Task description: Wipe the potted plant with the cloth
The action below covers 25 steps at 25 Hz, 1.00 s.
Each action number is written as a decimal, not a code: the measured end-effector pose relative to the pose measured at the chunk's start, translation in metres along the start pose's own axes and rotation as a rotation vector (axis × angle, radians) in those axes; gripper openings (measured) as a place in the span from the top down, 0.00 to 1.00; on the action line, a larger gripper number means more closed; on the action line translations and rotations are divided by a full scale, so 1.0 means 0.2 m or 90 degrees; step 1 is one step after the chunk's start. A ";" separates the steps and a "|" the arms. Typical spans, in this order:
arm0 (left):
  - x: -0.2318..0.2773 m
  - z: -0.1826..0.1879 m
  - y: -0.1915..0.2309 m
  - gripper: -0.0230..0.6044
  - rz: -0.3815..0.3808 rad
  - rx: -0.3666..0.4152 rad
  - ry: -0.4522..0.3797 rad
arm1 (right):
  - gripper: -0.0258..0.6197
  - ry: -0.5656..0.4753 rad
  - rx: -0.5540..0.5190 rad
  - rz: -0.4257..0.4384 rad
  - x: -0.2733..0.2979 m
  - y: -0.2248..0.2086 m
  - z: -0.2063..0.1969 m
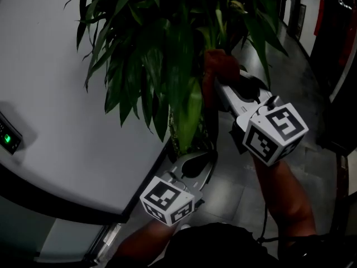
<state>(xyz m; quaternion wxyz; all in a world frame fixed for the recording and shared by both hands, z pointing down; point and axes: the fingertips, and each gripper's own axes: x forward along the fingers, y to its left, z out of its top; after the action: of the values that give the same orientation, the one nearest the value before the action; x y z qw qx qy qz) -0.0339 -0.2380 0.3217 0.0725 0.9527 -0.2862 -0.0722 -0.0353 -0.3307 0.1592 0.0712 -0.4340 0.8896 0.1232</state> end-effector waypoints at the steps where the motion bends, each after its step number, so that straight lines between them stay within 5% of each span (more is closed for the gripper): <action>1: 0.01 -0.01 0.00 0.94 0.007 -0.002 0.000 | 0.85 0.004 0.002 0.007 0.00 0.00 -0.02; 25: 0.08 -0.09 0.03 0.94 0.113 0.001 0.039 | 0.85 0.055 0.043 0.104 -0.10 0.02 -0.32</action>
<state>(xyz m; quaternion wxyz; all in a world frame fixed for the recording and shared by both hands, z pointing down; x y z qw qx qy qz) -0.0205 -0.2495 0.3397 0.0863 0.9256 -0.3669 -0.0356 -0.0272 -0.3310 0.2253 0.0374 -0.3625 0.9278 0.0798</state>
